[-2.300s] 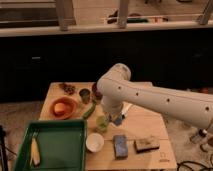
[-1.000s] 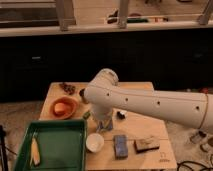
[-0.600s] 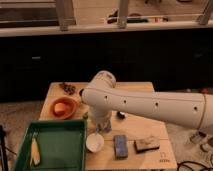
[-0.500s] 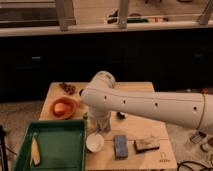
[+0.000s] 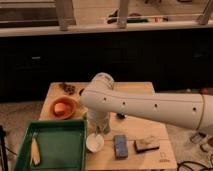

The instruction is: Place towel in paper cup

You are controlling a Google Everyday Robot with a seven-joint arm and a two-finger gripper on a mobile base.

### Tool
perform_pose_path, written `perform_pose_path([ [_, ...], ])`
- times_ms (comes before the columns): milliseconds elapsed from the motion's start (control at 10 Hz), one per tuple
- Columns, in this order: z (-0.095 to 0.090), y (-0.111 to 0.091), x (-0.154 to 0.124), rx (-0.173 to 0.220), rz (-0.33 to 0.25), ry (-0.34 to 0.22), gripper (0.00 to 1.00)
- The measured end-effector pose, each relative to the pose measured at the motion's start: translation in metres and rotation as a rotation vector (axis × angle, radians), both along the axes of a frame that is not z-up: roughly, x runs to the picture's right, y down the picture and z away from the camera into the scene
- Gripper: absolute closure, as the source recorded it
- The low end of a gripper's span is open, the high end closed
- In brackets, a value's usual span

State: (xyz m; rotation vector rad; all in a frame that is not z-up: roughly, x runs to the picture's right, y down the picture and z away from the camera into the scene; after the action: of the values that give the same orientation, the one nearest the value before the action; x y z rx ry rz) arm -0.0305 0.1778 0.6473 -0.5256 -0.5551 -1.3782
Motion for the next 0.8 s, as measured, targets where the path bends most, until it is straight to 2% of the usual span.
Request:
perform_pose_path([
  [500, -0.008, -0.004, -0.007, -0.013, -0.027, -0.012, 1.00],
  [800, -0.019, -0.010, -0.016, -0.046, -0.049, -0.013, 1.00],
])
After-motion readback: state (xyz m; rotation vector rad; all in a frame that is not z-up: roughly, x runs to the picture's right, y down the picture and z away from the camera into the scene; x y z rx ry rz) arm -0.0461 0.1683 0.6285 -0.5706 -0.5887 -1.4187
